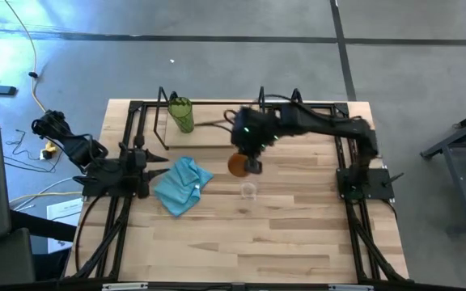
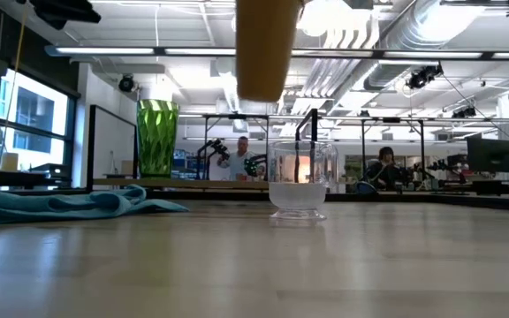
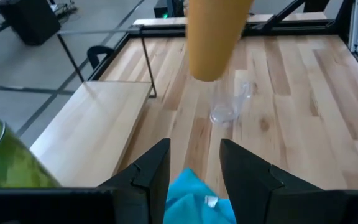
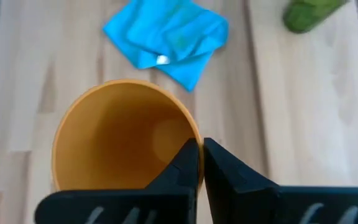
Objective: Stack small to large cups/mugs on shelf
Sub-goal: Put the yellow cup on the shelf
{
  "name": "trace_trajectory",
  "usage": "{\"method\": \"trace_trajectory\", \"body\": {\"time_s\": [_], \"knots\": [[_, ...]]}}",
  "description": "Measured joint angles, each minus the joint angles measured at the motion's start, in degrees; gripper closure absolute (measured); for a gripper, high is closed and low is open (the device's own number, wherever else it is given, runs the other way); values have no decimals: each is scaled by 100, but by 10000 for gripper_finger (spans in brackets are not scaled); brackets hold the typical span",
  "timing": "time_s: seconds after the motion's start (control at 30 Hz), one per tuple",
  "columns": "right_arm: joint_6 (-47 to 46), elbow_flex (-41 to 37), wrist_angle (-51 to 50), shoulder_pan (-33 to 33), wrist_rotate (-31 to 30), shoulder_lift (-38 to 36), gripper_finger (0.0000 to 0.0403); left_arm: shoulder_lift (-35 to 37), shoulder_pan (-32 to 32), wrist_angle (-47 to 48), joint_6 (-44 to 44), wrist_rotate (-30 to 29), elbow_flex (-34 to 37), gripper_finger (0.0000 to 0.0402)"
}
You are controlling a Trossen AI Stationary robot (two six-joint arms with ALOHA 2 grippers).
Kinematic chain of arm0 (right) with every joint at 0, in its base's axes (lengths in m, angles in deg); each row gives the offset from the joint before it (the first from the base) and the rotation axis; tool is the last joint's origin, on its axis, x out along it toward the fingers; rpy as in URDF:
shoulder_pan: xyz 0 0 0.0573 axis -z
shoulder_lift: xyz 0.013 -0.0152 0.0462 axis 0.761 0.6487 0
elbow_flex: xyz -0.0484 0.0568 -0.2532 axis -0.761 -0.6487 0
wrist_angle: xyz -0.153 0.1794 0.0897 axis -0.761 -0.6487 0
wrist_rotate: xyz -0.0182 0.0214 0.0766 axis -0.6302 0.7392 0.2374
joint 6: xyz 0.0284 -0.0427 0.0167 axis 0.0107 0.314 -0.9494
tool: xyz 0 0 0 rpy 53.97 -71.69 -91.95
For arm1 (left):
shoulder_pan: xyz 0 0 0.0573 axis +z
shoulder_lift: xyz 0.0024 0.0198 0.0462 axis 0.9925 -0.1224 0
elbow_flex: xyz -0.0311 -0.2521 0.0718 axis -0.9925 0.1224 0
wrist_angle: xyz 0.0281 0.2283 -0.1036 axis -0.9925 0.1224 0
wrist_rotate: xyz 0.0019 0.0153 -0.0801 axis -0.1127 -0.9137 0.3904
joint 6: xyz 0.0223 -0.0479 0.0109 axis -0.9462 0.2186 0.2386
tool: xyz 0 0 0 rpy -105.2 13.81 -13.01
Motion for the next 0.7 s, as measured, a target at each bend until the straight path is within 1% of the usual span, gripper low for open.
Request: {"method": "trace_trajectory", "body": {"time_s": [0.17, 0.2, 0.3, 0.5, 0.63, 0.7], "knots": [[264, 1114, -427, 451, 75, 804, 403, 225, 0, 288, 130, -1, 0, 273], [299, 1128, -346, 528, 151, 883, 403, 269, 0, 312, 131, -2, 0, 273], [431, 802, 9, 798, 526, 906, 403, 432, 0, 354, 125, 0, 0, 273], [449, 671, 274, 1284, 587, 1022, 403, 711, 0, 442, 129, 1, 0, 273], [560, 671, 768, 1494, 831, 1032, 403, 820, 0, 483, 131, -2, 0, 273], [594, 671, 995, 1580, 851, 1032, 403, 844, 0, 487, 129, -4, 0, 273]]}}
